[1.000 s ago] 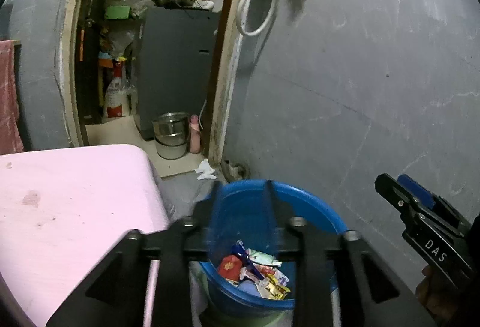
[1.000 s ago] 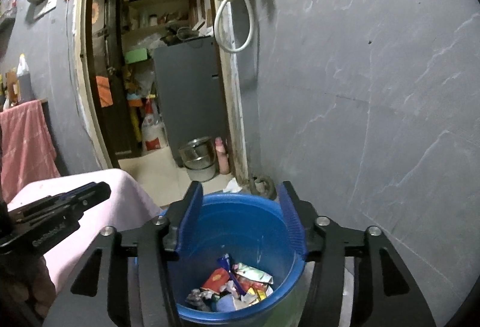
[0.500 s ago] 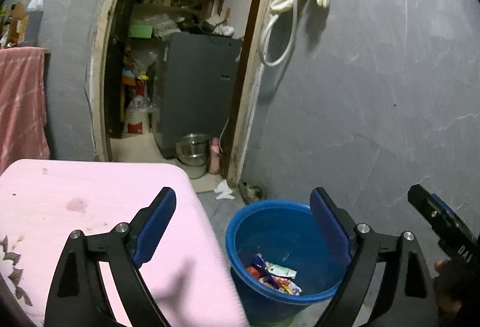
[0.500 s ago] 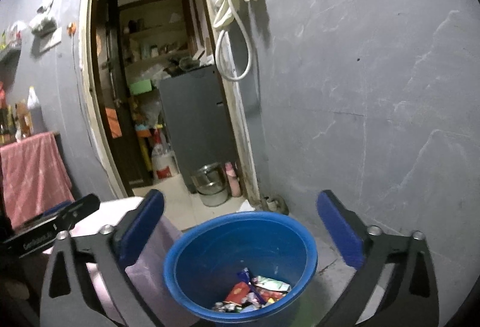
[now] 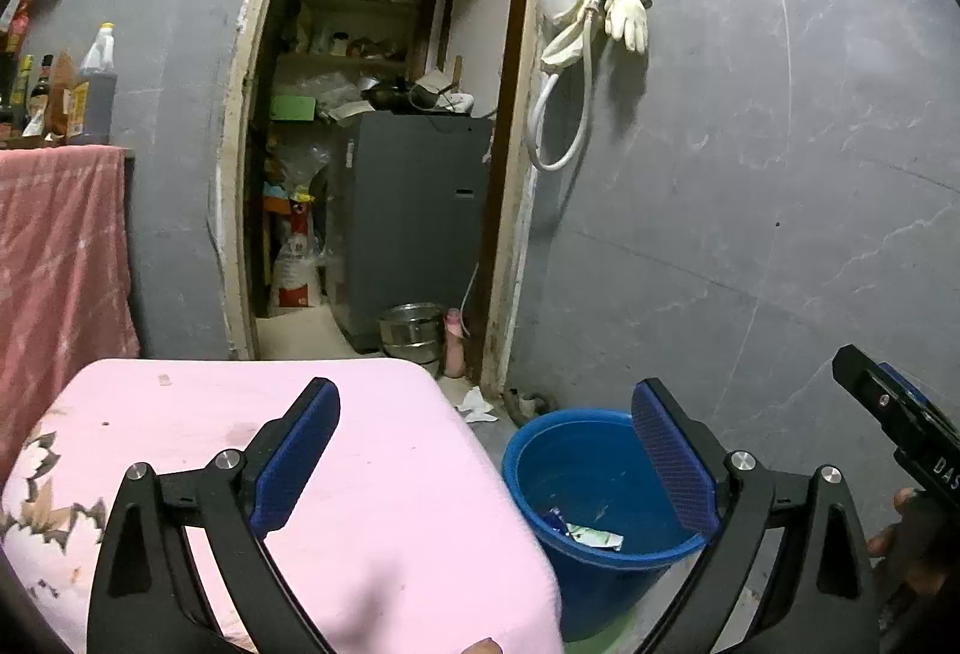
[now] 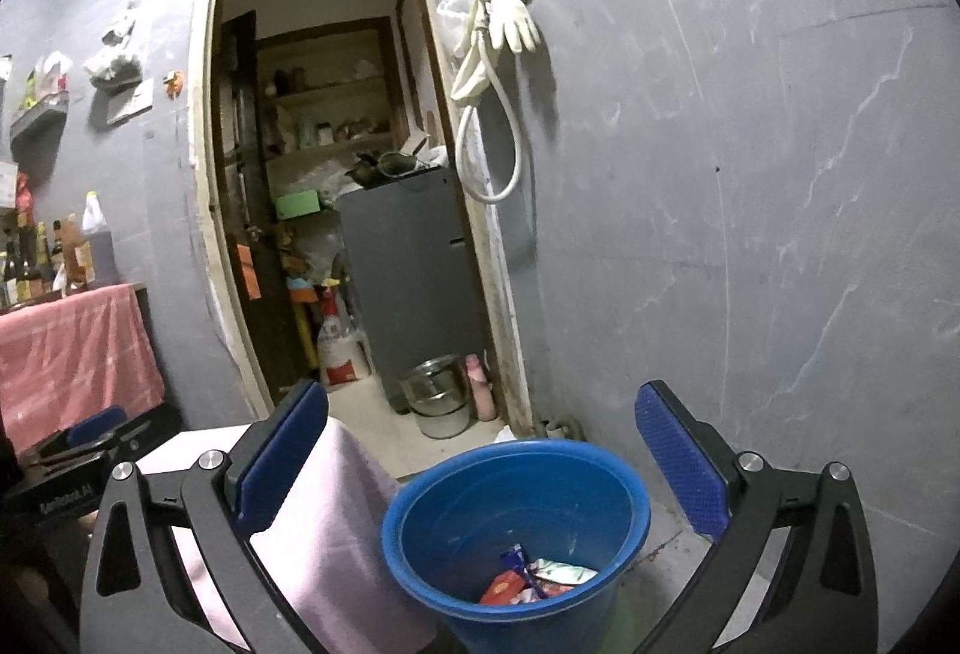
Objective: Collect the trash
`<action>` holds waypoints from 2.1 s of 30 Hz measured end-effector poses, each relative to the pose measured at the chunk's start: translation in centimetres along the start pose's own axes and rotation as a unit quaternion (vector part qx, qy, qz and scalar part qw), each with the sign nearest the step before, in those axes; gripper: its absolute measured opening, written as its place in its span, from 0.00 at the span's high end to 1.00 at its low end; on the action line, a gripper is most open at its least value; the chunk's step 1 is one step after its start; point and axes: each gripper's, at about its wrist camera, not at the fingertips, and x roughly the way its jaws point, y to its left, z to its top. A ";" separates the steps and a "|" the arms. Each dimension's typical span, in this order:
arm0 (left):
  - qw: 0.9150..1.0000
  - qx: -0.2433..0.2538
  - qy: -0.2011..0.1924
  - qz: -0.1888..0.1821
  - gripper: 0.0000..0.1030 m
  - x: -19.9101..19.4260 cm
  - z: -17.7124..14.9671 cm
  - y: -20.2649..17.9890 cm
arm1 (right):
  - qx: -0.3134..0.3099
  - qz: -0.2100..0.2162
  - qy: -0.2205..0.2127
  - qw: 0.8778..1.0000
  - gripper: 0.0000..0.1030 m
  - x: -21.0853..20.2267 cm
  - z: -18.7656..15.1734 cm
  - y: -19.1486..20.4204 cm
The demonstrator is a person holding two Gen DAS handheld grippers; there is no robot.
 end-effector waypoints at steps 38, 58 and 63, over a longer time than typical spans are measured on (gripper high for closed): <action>0.997 0.000 -0.011 0.078 0.02 -13.5 -8.3 3.0 | -0.057 -0.001 0.002 0.998 0.00 -10.4 -6.2 4.1; 0.996 -0.009 0.012 0.087 0.02 -13.3 -10.6 3.2 | -0.062 0.002 0.018 0.998 0.00 -10.5 -7.8 3.6; 0.996 -0.009 0.011 0.087 0.02 -13.4 -10.6 3.4 | -0.061 0.002 0.020 0.998 0.00 -10.5 -7.8 3.6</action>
